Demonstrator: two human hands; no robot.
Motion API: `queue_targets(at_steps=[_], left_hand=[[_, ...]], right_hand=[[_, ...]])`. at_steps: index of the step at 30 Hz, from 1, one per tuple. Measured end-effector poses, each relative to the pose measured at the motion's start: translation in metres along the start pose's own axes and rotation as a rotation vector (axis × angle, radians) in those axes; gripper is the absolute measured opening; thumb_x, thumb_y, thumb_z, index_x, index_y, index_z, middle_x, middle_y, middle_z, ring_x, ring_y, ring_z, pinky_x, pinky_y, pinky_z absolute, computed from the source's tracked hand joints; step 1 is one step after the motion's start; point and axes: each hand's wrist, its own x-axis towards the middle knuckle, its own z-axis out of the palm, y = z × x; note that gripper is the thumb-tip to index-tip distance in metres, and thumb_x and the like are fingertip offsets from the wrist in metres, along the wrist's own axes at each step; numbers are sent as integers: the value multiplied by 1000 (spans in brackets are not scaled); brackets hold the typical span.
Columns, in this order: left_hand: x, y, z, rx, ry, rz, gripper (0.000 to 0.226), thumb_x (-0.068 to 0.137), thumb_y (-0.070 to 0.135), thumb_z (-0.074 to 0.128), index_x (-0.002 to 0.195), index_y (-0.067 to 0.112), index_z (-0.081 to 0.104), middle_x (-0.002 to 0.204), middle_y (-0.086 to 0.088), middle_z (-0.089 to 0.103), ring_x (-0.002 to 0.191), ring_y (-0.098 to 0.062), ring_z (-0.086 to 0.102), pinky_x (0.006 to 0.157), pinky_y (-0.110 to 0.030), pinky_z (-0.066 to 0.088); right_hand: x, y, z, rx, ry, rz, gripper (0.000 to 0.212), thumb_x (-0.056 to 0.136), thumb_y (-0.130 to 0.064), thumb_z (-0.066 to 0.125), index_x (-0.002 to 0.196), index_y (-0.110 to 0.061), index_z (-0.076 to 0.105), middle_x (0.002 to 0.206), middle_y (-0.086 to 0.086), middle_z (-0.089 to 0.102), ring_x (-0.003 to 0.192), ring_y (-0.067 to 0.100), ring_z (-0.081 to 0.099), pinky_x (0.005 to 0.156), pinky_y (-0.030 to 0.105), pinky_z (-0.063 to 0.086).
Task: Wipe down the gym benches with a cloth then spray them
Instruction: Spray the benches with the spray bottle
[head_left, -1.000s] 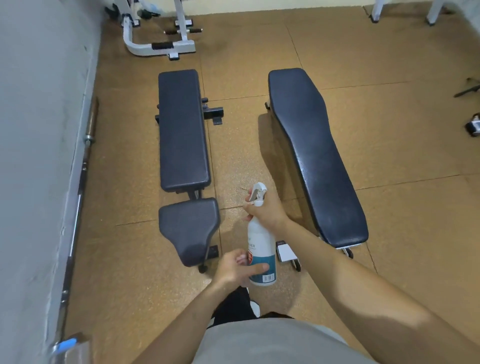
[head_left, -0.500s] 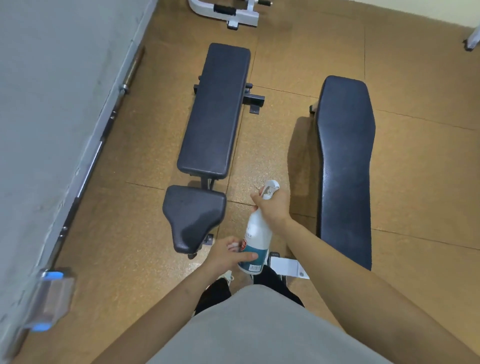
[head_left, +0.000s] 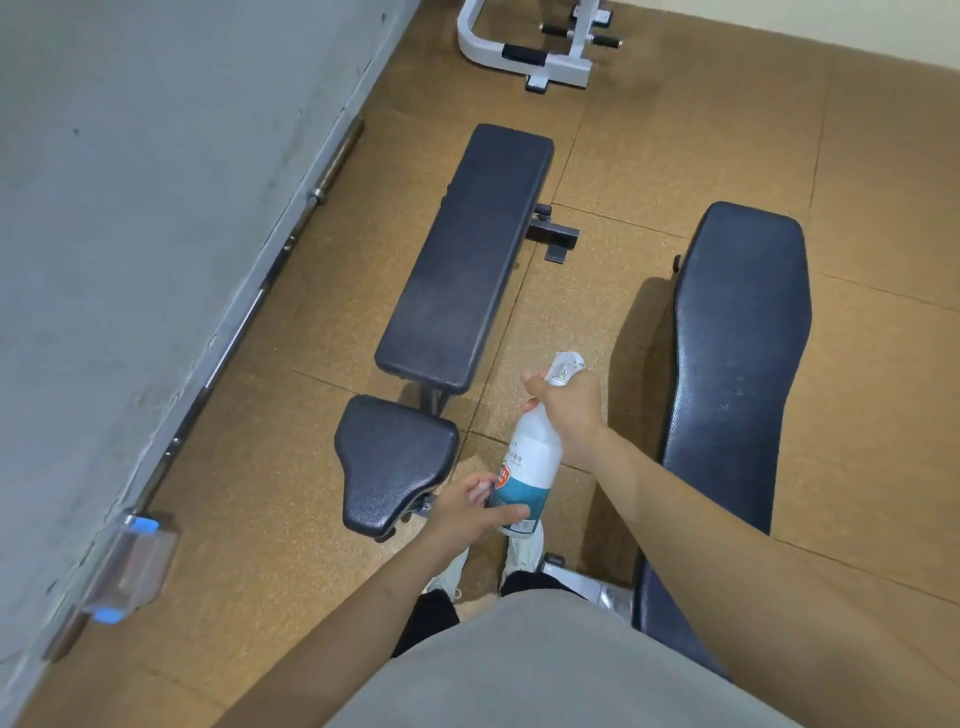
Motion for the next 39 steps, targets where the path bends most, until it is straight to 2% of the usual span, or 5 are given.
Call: queue_targets(at_steps=[5, 25, 32, 35, 39], left_hand=[[16, 18, 22, -4, -22, 43, 48, 73, 12, 92, 114, 16, 69, 108, 3, 78, 97, -6, 75, 79, -21, 59], [129, 114, 39, -84, -7, 64, 66, 54, 38, 96, 109, 12, 69, 108, -2, 78, 100, -19, 75, 91, -45, 62], [188, 166, 28, -187, -41, 19, 64, 62, 33, 95, 118, 21, 68, 115, 2, 76, 103, -13, 74, 92, -43, 62], [209, 186, 20, -149, -44, 3, 85, 52, 47, 94, 129, 23, 64, 122, 7, 74, 110, -10, 72, 92, -41, 61], [223, 217, 20, -135, -24, -27, 69, 63, 38, 95, 124, 22, 66, 119, 8, 74, 108, -9, 72, 81, -28, 62]], right_hand=[[25, -16, -16, 11, -38, 7, 21, 86, 2, 75, 101, -3, 61, 82, 8, 67, 51, 20, 67, 50, 30, 55], [160, -104, -11, -214, -70, 24, 24, 85, -2, 79, 90, -6, 55, 77, 11, 63, 53, 23, 67, 57, 33, 57], [235, -144, 12, -344, -2, 83, 24, 85, -11, 81, 88, -7, 57, 80, 15, 68, 47, 15, 68, 43, 24, 51], [261, -156, 15, -315, 10, 93, 28, 84, -12, 82, 83, -11, 54, 82, 15, 68, 50, 17, 67, 53, 31, 58], [287, -174, 11, -271, -11, 97, 28, 86, -7, 79, 92, -15, 54, 80, 9, 65, 55, 20, 67, 58, 36, 60]])
